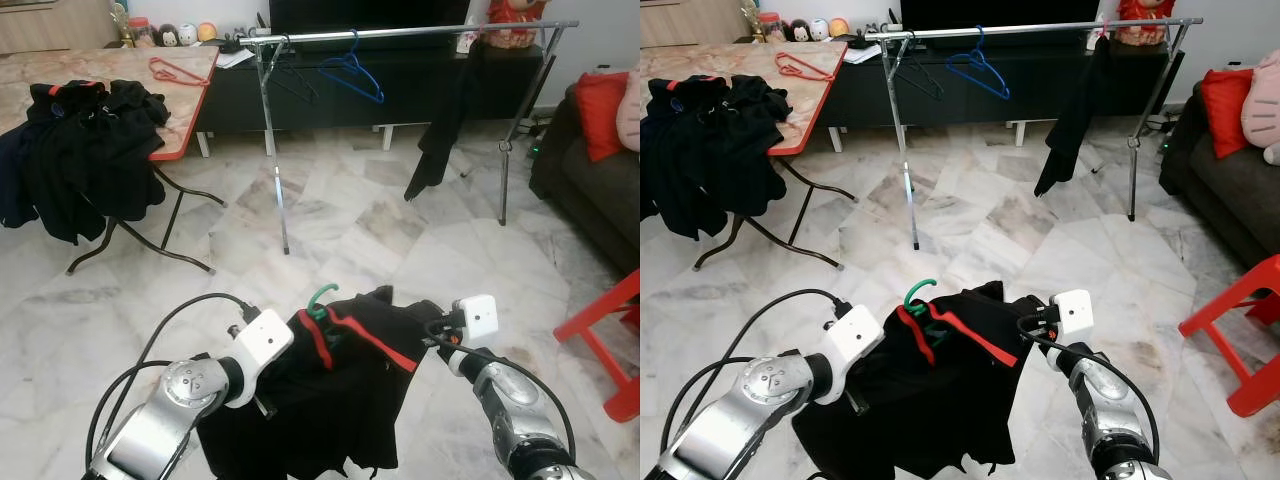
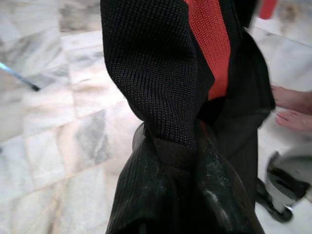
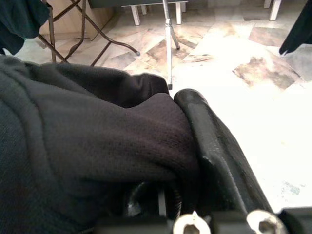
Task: Hang hanger
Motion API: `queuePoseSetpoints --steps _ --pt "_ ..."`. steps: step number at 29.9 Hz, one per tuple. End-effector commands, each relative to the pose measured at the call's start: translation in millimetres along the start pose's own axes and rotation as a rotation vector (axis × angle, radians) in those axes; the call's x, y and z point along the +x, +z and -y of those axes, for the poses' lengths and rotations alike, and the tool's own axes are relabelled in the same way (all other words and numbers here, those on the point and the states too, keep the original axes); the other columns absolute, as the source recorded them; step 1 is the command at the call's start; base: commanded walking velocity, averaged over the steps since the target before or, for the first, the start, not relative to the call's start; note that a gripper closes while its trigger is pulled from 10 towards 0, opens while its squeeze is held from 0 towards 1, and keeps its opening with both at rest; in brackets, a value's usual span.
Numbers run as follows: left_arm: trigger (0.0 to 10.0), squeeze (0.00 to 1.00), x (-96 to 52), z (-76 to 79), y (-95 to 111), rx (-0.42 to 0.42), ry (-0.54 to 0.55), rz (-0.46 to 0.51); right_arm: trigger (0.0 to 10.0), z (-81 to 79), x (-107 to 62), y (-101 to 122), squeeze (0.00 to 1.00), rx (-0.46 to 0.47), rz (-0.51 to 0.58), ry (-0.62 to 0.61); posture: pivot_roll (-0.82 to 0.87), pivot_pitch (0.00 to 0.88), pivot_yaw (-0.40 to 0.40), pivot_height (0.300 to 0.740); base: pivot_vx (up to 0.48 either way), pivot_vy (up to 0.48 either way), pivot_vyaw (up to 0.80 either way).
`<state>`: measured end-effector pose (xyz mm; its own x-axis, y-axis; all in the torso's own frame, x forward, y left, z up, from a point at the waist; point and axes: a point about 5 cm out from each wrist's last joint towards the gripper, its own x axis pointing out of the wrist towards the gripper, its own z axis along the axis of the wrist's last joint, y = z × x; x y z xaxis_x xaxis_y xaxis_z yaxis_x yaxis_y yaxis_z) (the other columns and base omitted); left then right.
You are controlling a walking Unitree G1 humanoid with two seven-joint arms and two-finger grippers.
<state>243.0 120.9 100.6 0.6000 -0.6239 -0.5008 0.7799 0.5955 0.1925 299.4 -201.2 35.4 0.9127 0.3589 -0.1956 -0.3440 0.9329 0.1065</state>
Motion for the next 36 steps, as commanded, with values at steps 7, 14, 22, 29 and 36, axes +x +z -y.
queuePoseSetpoints --steps 7,14,22,29,36 --pt "10.0 0.00 -28.1 4.9 -10 0.168 -0.202 0.003 0.0 4.1 3.5 9 0.00 -0.029 0.011 0.007 0.01 0.000 -0.044 0.716 0.000 0.000 0.00" --pt "10.0 0.00 -43.4 14.5 -25 0.195 -0.381 -0.108 0.0 2.2 4.8 8 0.00 -0.030 -0.003 0.024 0.01 0.000 -0.045 0.716 0.000 0.000 0.00" --pt "10.0 0.00 -57.9 12.1 -22 0.201 -0.446 -0.057 0.0 4.9 1.6 3 0.00 -0.056 -0.054 0.024 0.01 0.000 -0.051 0.716 0.000 0.000 0.00" --pt "10.0 0.00 -63.1 -1.7 -13 0.232 -0.384 -0.005 0.0 11.3 -3.0 -11 0.00 -0.131 -0.196 -0.034 0.01 0.000 -0.054 0.716 0.000 0.000 0.00" --pt "10.0 0.00 -58.9 -14.4 -3 0.214 -0.283 0.052 0.0 14.4 -5.9 -19 0.00 -0.140 -0.253 -0.085 0.01 0.000 -0.052 0.716 0.000 0.000 0.00"
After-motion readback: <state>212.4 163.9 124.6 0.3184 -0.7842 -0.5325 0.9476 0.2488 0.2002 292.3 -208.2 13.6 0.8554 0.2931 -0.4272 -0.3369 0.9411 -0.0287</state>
